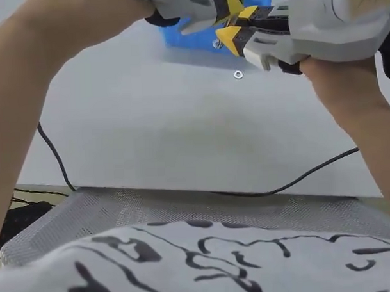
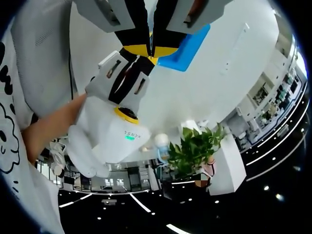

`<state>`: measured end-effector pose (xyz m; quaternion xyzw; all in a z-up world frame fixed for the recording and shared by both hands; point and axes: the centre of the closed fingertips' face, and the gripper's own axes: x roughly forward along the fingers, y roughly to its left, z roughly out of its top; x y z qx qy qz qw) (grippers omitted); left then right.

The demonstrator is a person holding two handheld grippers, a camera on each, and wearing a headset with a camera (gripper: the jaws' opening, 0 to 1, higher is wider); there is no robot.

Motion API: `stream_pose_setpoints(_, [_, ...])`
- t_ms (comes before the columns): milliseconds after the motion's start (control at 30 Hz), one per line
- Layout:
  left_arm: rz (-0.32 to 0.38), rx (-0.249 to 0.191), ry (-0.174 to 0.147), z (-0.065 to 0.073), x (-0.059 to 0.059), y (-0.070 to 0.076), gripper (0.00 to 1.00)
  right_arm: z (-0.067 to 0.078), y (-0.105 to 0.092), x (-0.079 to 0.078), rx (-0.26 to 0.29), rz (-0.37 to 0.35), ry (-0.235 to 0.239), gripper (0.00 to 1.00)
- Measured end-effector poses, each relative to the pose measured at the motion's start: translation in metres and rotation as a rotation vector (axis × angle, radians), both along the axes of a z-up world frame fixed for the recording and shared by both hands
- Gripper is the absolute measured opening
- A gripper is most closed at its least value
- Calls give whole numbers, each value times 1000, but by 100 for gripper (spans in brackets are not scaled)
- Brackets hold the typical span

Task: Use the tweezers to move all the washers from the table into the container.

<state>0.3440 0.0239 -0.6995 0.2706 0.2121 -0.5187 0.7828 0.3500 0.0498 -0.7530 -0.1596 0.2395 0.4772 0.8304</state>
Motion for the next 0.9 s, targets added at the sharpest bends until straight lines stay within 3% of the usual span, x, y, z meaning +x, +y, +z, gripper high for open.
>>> stream_pose_setpoints(233, [9, -20, -38, 10, 9, -4, 0, 10, -3, 11, 11, -28, -37, 3])
stream_pose_setpoints(500, [35, -56, -38, 9, 21, -5, 0, 4, -4, 29, -1, -50, -58, 3])
stream_pose_setpoints(667, [46, -42, -47, 2, 29, -6, 0, -3, -4, 39, -22, -61, -69, 3])
stream_pose_setpoints(767, [55, -41, -32, -7, 34, -6, 0, -11, -5, 41, -30, -70, -50, 3])
stream_pose_setpoints(900, [66, -43, -19, -15, 36, -6, 0, -18, -5, 43, 0, -91, -12, 3])
